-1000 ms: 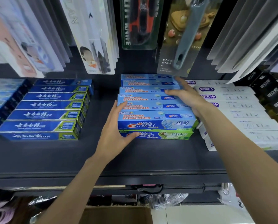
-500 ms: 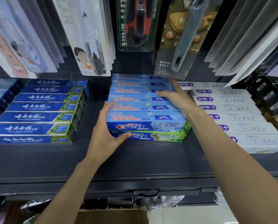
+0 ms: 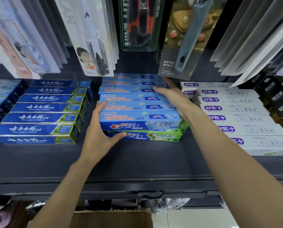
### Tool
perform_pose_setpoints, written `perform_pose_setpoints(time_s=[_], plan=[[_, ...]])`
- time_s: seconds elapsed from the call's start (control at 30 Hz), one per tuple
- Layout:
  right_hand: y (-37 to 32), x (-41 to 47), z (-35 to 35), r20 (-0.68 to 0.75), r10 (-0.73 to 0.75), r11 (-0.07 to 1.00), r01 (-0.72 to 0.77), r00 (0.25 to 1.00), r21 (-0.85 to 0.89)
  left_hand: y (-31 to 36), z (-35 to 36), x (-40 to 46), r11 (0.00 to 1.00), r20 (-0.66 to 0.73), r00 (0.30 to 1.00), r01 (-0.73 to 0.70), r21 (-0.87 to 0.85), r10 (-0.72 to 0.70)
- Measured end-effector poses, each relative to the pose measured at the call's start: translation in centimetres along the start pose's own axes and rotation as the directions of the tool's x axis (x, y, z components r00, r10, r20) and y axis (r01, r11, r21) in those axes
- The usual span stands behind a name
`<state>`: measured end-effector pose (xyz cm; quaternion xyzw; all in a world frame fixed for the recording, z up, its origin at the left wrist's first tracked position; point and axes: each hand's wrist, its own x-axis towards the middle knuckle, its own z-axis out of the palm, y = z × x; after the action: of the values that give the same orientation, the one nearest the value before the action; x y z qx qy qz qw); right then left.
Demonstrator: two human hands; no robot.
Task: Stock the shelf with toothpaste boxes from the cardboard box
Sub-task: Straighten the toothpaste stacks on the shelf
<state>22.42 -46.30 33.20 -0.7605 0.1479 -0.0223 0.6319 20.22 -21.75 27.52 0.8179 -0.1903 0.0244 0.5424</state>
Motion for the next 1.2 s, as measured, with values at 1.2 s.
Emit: perform_pose_setpoints(time_s=[1.2], plan=[[4.5, -4.8, 2.5, -0.031, -0.042, 0.843, 0.052, 0.999, 0.535, 0.8, -1.9, 4.4, 0.601, 0.186, 0.903, 0.4, -0.692, -0.387]])
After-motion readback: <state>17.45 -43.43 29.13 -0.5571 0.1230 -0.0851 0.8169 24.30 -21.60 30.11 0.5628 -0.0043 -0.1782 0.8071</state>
